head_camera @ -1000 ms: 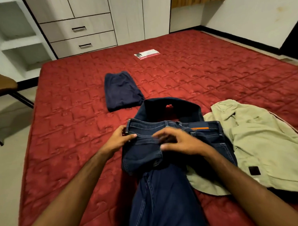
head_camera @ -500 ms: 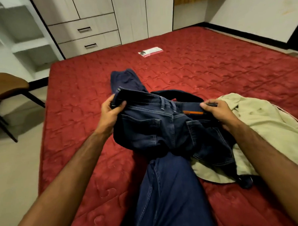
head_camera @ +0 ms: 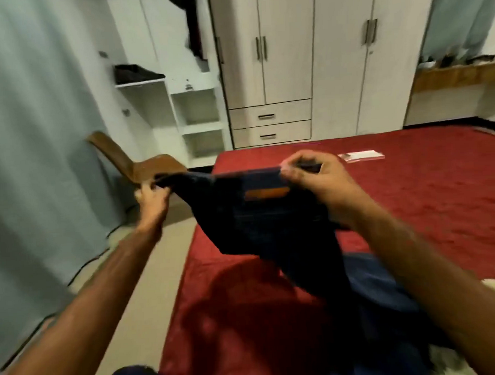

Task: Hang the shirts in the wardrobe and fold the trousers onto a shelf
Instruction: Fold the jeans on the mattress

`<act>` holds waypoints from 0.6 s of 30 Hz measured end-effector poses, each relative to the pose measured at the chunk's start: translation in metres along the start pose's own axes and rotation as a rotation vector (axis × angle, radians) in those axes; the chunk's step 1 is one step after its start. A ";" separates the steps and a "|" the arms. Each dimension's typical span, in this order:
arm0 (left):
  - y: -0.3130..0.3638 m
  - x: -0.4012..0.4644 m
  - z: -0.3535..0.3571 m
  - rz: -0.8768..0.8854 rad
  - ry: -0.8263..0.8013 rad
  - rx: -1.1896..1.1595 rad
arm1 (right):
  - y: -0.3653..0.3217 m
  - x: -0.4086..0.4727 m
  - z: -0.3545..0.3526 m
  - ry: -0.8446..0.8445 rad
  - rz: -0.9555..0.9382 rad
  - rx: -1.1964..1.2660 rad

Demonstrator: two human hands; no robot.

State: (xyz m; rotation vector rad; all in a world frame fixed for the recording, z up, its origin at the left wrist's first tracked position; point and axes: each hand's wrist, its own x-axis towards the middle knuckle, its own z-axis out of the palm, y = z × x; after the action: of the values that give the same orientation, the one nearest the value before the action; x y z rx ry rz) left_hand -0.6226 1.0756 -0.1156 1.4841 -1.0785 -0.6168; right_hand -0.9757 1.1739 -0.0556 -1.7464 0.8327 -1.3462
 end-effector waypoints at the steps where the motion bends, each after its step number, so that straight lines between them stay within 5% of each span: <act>1: -0.025 -0.016 -0.011 -0.171 -0.028 -0.020 | 0.021 -0.015 0.033 -0.180 0.035 -0.034; 5: -0.137 -0.105 -0.045 -0.659 -0.351 -0.113 | 0.122 -0.098 0.144 -1.093 0.375 -0.060; 7: -0.185 -0.139 -0.061 -0.724 -0.338 0.027 | 0.159 -0.120 0.168 -1.306 0.471 -0.053; 13: -0.232 -0.172 -0.081 -0.676 -0.321 0.108 | 0.207 -0.074 0.179 -0.946 0.582 -0.186; 18: -0.243 -0.161 -0.067 -0.477 -0.133 0.177 | 0.212 -0.016 0.201 -0.810 0.402 -0.567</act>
State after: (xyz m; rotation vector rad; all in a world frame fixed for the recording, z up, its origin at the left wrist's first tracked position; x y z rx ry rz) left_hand -0.5677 1.2327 -0.3639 1.8983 -0.8971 -0.9827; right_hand -0.7930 1.1183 -0.2773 -2.1383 1.0445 -0.0728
